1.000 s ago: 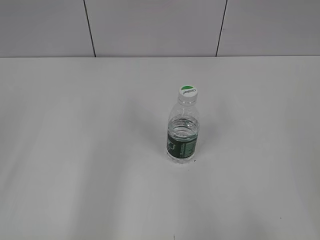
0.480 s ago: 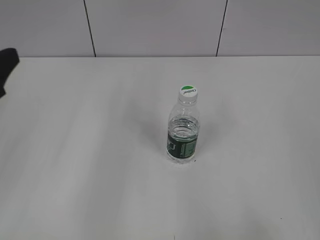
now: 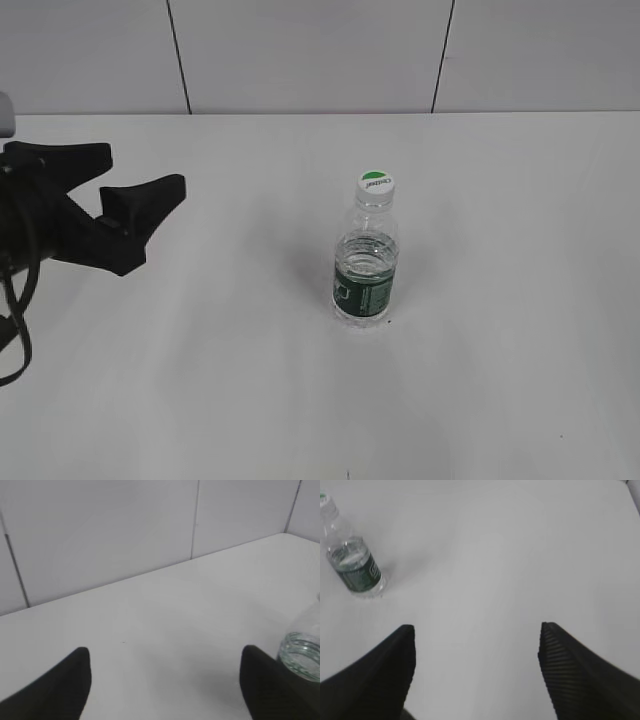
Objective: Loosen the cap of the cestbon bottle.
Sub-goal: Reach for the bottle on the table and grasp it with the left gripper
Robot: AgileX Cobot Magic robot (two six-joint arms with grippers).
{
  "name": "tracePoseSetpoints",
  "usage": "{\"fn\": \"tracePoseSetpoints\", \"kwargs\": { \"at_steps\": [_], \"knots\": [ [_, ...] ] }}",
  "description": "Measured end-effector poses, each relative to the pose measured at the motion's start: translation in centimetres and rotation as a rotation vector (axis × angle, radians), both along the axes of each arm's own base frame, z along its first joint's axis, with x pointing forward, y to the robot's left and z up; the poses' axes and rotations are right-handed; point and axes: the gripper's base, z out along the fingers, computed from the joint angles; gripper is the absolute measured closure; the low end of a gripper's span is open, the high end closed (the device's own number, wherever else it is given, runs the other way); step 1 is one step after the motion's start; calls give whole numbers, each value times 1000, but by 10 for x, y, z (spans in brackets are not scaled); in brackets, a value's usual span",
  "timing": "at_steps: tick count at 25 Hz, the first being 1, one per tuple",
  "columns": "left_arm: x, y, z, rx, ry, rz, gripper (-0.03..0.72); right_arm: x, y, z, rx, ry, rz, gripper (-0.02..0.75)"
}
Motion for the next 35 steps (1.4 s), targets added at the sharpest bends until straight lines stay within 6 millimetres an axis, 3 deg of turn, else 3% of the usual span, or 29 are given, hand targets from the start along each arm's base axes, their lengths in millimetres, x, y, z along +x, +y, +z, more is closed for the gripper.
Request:
{"fn": "tracePoseSetpoints", "kwargs": {
  "at_steps": [10, 15, 23, 35],
  "knots": [
    [5, -20, -28, -53, 24, -185, 139, 68, 6, 14, -11, -107, 29, 152],
    [20, -39, -43, -49, 90, -337, 139, 93, 8, 11, -22, -114, 39, 152],
    [54, -59, -65, -45, 194, -552, 139, 104, 7, 12, -26, -148, 15, 152],
    [90, -78, -92, -71, 157, -730, 139, 107, 5, 17, -28, -213, -8, 152]
  ]
}}
